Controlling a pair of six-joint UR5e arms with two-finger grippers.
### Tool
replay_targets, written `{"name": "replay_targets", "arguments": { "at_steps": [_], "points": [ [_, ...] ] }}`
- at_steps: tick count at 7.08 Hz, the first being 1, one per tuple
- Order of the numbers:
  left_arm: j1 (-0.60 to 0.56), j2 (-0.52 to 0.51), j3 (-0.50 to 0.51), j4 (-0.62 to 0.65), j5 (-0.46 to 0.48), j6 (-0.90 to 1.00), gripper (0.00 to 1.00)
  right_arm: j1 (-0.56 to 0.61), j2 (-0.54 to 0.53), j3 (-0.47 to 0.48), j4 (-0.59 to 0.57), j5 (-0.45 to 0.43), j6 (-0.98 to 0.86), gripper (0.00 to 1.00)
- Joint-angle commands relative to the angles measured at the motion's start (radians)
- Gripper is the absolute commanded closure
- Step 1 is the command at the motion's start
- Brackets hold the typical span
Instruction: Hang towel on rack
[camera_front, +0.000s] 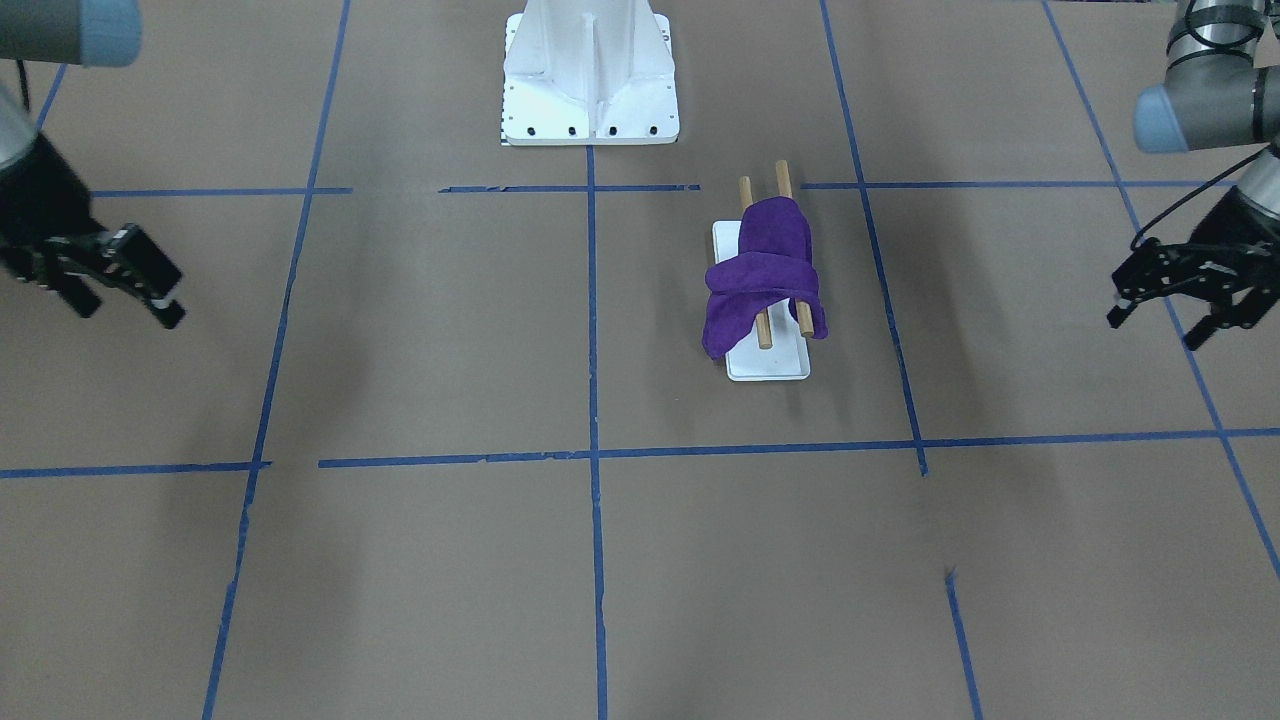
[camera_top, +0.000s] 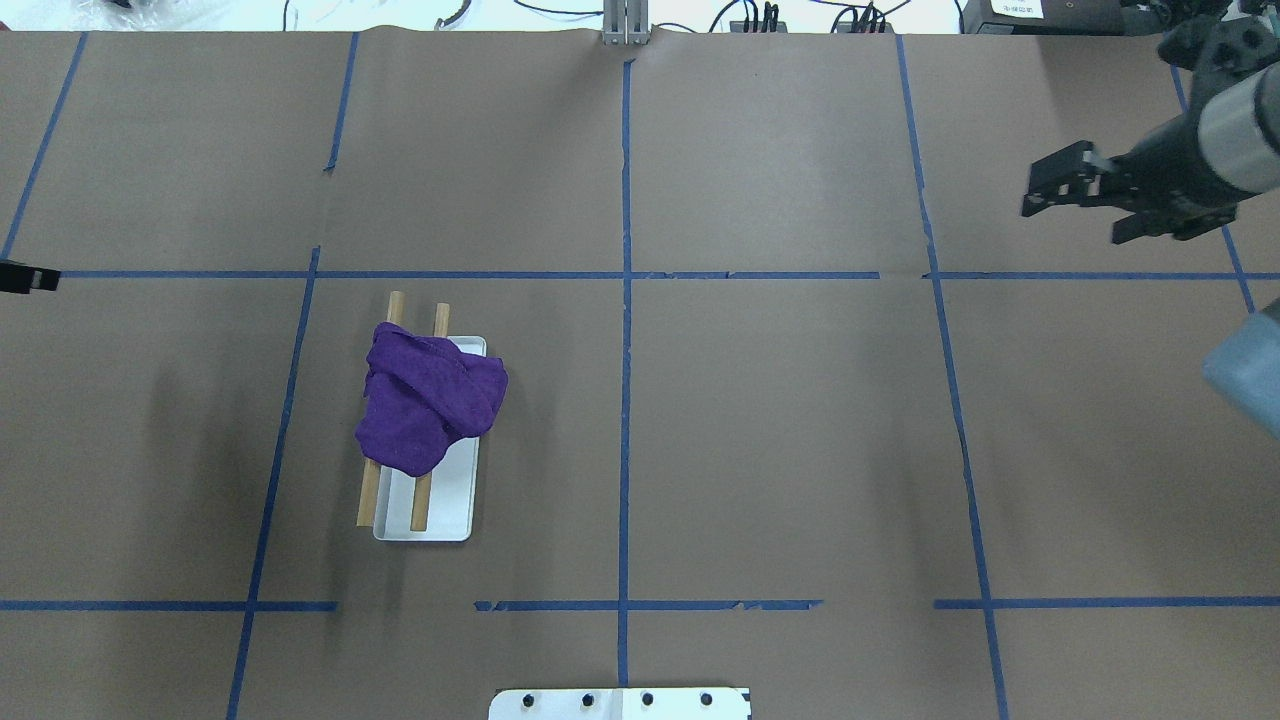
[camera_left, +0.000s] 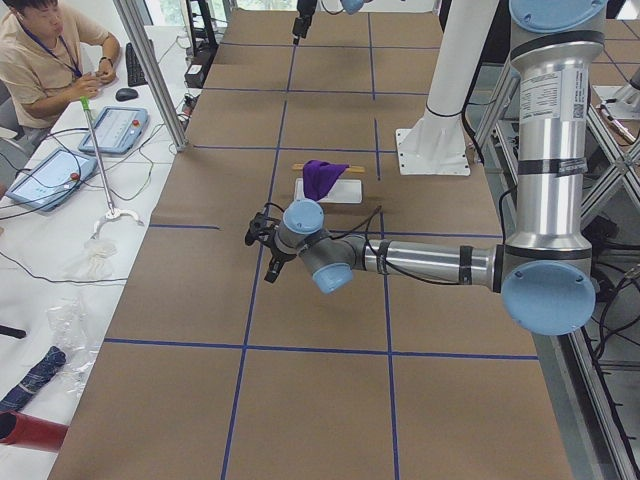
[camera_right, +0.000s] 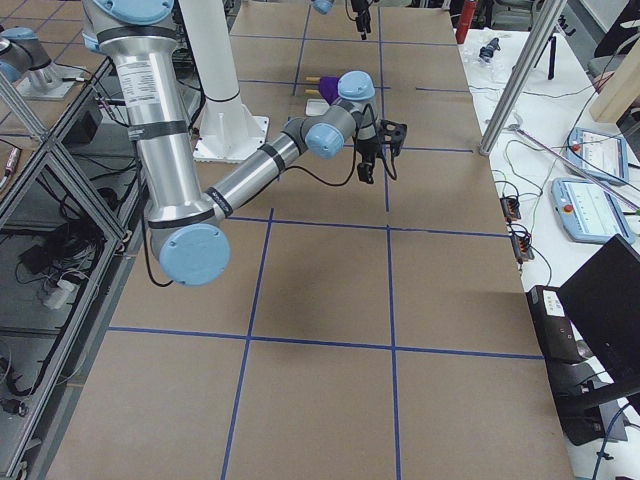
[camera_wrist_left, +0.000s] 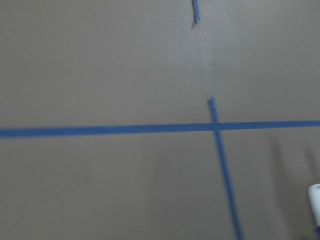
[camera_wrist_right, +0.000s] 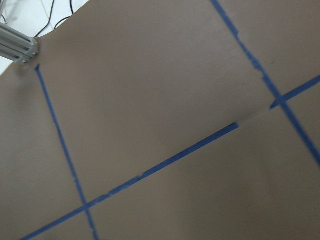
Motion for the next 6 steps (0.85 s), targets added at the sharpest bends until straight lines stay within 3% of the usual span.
{"name": "replay_targets", "arguments": {
  "at_steps": [1,2,4,5,6],
  "points": [
    [-0.233,0.000,-0.071,0.332,-0.041,0.422,0.00,0.279,-0.044,-0.032,-0.367,0.061,-0.808,0.00],
    [-0.319,-0.014,-0.110,0.527,-0.042,0.548,0.00,0.374,-0.036,-0.061,-0.467,0.064,-1.028,0.00],
    [-0.376,-0.087,-0.159,0.941,-0.060,0.586,0.00,0.421,-0.097,-0.079,-0.514,0.083,-1.091,0.00],
    [-0.376,-0.078,-0.150,1.052,-0.116,0.588,0.00,0.421,-0.117,-0.113,-0.505,0.147,-1.087,0.00],
    [-0.361,-0.046,-0.147,1.055,-0.144,0.596,0.00,0.414,-0.121,-0.168,-0.490,0.157,-1.090,0.00]
  ]
}}
